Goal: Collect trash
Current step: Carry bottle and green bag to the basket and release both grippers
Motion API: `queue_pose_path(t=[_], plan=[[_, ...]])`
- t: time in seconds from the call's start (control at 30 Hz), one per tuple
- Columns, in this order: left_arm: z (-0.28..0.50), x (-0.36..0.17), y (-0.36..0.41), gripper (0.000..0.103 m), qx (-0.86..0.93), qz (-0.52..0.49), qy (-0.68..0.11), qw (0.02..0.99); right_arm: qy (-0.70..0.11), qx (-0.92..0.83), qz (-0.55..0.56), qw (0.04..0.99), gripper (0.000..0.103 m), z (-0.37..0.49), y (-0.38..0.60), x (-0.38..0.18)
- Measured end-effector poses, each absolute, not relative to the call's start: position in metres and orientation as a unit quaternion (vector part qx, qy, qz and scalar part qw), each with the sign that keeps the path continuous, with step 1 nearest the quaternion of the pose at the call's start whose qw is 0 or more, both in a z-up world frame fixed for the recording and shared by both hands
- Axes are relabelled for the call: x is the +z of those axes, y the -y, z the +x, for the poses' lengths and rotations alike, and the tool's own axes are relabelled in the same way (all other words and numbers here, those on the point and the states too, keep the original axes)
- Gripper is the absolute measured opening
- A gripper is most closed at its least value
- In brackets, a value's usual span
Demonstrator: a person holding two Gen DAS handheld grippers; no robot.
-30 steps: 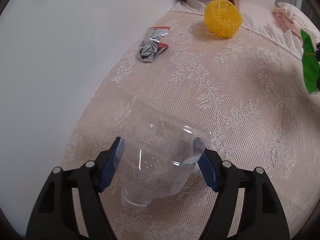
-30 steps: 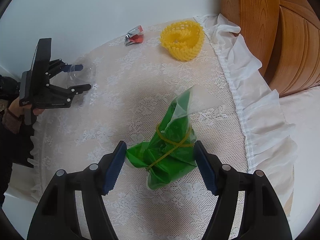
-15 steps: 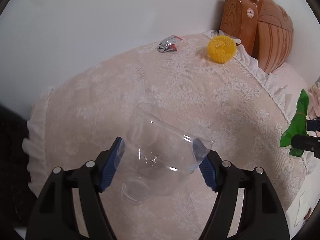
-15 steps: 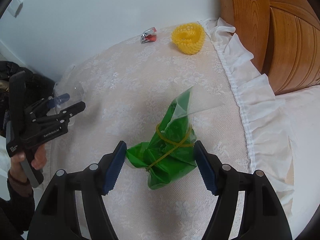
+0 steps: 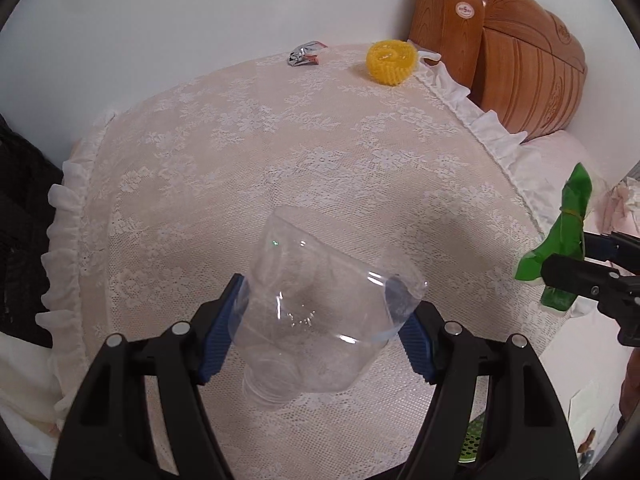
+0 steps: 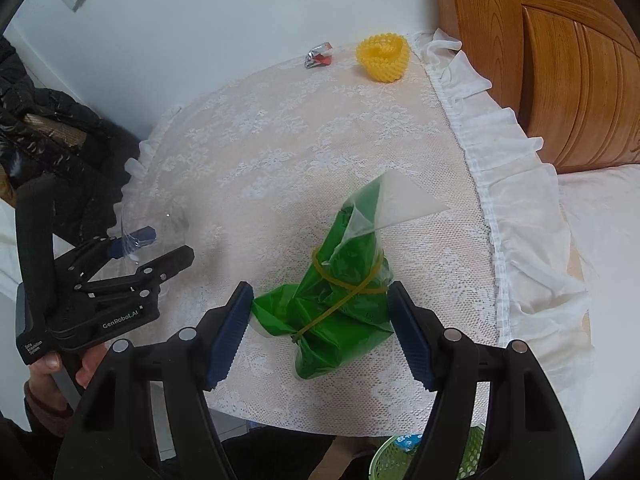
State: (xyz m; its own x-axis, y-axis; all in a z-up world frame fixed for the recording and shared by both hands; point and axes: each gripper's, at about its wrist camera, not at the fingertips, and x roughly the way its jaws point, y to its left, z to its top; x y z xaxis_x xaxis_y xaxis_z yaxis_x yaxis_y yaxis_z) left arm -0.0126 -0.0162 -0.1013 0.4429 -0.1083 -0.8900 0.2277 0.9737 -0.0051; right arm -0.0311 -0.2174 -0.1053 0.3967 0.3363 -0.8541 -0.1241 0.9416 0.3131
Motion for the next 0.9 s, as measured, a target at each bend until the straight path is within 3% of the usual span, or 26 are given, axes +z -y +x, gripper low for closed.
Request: queue_pose_path(t=[0.47,0.9], plan=[[-0.078,-0.080,0.152,0.069,-0.246,0.138,-0.483,0.829,-0.520,0.004,0.111,0.847,0.069,-0.163,0.303,-0.105],[-0.172,-0.095,0.255,0.069,-0.338,0.198,-0.481,0.784,-0.531,-0.093,0.163,0.827,0.070,-0.279,0.372,-0.137]])
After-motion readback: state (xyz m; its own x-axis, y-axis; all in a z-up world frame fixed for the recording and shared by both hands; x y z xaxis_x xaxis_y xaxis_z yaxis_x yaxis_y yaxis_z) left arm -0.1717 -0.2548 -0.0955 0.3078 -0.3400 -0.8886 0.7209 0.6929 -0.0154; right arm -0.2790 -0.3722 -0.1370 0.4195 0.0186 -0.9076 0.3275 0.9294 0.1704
